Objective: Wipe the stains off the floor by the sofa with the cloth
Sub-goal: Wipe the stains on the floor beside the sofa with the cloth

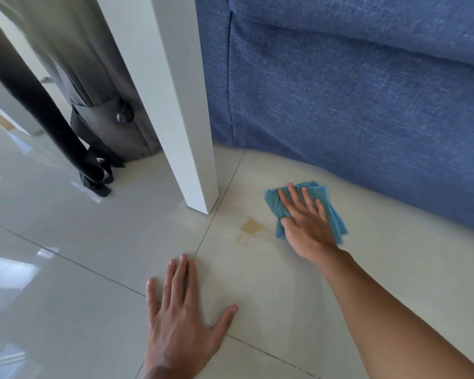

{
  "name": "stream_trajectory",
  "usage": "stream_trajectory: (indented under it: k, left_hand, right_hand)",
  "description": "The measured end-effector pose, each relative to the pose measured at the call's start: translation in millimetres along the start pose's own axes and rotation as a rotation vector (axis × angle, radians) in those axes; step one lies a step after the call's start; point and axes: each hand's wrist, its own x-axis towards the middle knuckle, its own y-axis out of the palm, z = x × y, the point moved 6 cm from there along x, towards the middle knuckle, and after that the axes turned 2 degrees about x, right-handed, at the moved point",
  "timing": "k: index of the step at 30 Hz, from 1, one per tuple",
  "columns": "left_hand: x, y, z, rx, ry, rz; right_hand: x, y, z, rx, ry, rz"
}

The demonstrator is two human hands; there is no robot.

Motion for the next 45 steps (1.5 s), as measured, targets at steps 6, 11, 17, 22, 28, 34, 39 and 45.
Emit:
stream_trajectory:
  k: [6, 11, 17, 22, 28, 34, 39, 45]
  left_hand:
    - [2.1, -2.5, -1.3, 0.02, 0.005, -0.007]
    - [-0.6, -2.8, -0.1, 0.001, -0.001, -0.015]
    - [-0.9, -1.7, -3.1, -0.015, 0.013, -0.017]
    - [-1.4, 1.1, -3.6, -0.026, 0.008, -0.006]
    - [-0.7, -1.3, 0.4, -0.01, -0.002, -0.002]
    - [-2.3, -3.3, 0.2, -0.033, -0.001, -0.02]
    - [-2.3, -1.9, -0.1, -0.028, 0.0, -0.005]
    - [-1.7, -2.5, -0.7, -0.035, 0.007, -0.014]
  right_hand:
    - [-4.7, 3.2, 27.0, 0.02, -0.14, 0.029]
    - [-49.8, 11.4, 8.7, -0.039, -0.145, 0.007]
    - [-4.6, 2.0, 5.2, -0.098, -0.02, -0.018]
    - [24.0, 8.6, 46.3, -0.03, -0.177, 0.11]
    - [13.0, 26.1, 94.3, 0.042, -0.408, 0.174]
    - [-24.4, 21.6, 71.3, 0.161, -0.437, 0.175]
    - [1.6, 10.2, 37.2, 0.054, -0.247, 0.14]
    - [2.5, 22.3, 84.8, 0.011, -0.263, 0.115]
